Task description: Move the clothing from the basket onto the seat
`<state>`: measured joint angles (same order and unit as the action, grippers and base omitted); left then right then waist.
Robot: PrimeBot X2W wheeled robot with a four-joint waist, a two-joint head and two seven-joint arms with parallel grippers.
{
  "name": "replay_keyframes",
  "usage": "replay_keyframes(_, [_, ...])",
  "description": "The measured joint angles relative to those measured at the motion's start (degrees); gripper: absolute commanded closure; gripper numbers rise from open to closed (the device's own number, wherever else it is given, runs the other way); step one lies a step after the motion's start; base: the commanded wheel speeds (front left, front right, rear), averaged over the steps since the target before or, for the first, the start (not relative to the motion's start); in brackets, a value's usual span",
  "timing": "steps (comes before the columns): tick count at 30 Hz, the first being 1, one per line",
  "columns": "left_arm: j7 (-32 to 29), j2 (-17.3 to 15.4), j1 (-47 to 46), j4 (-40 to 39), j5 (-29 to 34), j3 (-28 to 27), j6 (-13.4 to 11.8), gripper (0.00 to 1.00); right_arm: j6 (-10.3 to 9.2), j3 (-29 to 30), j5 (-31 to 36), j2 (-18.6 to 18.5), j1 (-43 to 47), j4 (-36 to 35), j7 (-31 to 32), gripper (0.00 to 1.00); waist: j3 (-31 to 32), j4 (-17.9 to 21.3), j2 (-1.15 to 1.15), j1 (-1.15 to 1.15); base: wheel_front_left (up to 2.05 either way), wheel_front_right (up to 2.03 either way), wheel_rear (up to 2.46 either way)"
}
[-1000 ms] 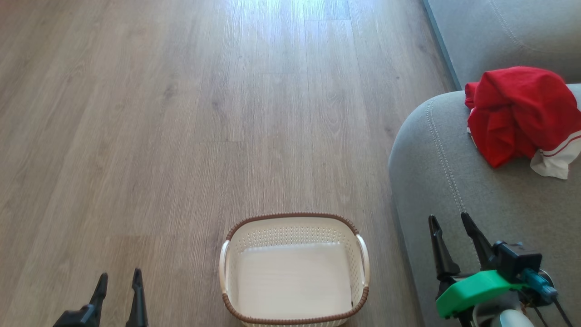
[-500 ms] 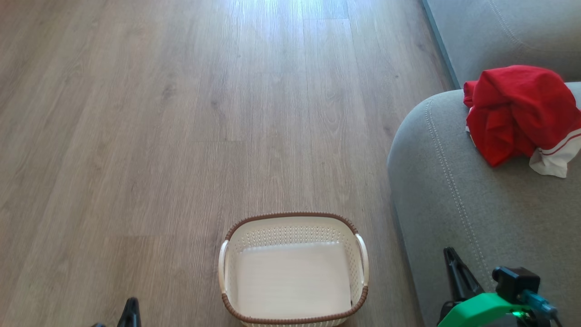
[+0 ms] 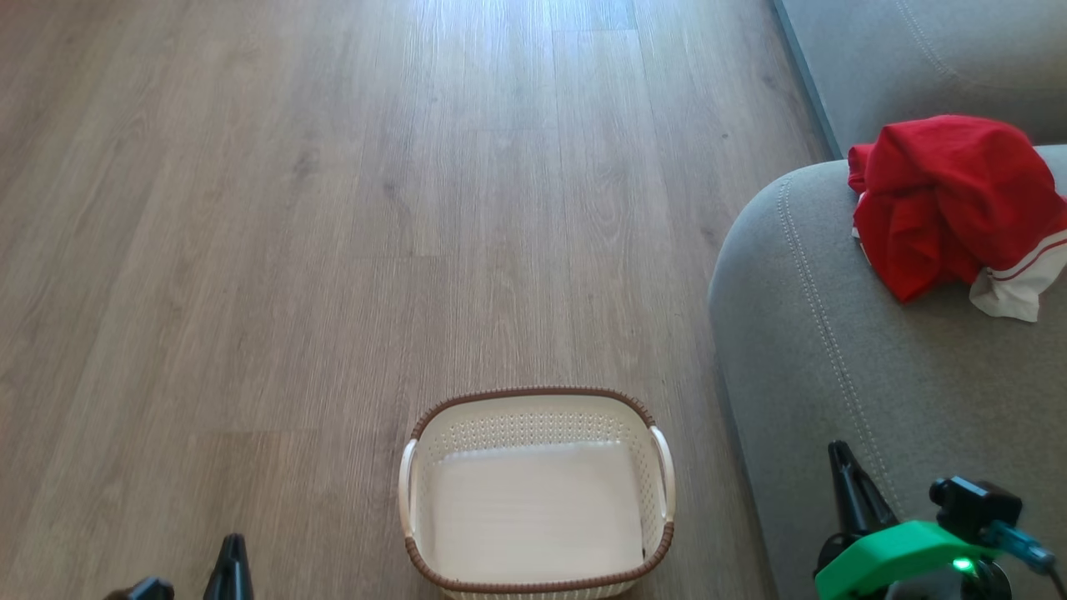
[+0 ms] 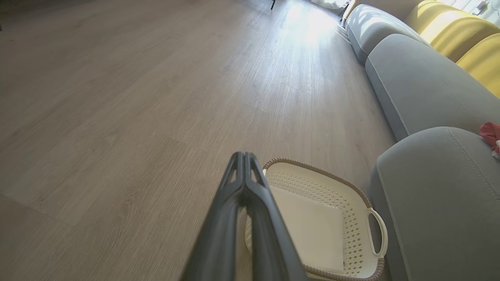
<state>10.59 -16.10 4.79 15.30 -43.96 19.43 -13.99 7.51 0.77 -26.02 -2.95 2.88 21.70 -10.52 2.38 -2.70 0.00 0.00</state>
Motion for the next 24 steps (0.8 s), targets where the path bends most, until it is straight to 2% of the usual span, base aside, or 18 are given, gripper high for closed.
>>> replay_keyframes(24, [-4.0, 3.15, -1.66, -1.26, -11.28, -5.36, 4.01, 1.0, 0.0, 1.36, -15.36, 0.0, -1.36, -1.08, 3.98, 1.0, -0.52, 0.64, 0.0, 0.0, 0.0, 0.0, 0.0])
